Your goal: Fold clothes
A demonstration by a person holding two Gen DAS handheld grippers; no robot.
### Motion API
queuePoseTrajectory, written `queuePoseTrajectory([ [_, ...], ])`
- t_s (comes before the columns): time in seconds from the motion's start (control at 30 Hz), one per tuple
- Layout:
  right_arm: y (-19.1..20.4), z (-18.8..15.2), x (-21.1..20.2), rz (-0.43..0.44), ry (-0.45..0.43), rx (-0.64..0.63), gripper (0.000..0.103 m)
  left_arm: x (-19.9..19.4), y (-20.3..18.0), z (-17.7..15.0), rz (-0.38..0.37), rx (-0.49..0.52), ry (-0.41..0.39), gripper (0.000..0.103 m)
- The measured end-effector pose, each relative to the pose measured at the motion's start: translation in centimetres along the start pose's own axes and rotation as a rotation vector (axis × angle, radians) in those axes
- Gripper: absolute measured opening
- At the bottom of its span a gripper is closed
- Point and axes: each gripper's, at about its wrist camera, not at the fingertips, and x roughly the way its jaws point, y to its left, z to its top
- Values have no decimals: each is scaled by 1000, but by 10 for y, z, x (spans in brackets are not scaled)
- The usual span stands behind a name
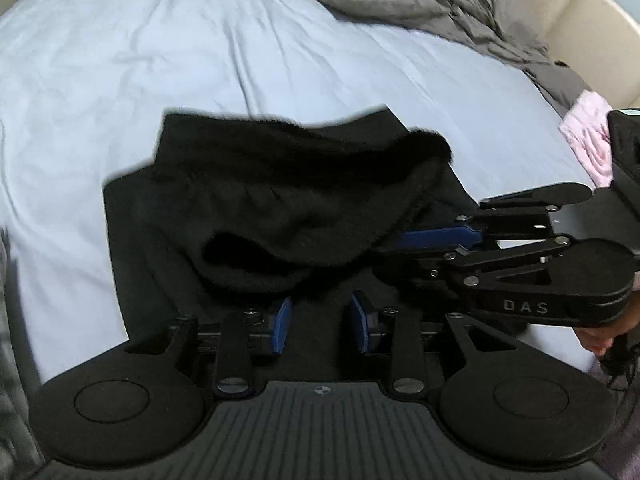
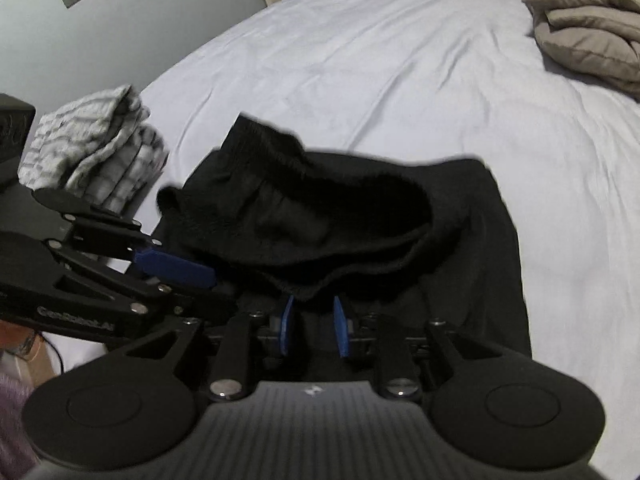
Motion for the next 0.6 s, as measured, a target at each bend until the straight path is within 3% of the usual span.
queuePoseTrajectory([
  [0.37,-30,38,19,-20,-117,115,30,-11,31,25,38,-102,-181,31],
  [0.43,-35,42,14,-16,-137,131,43,-19,35,26,42,-110,-212,31],
  [0.47,-37,43,10,-13,-148,136,46,-24,38,27,42,-114,-223,37],
  [0.5,-39,45,5,-10,-159,141,49,-29,41,26,50,-118,-233,49],
  [0.6,-42,45,-5,-39,-182,113,60,-33,45,24,75,-106,-244,52],
])
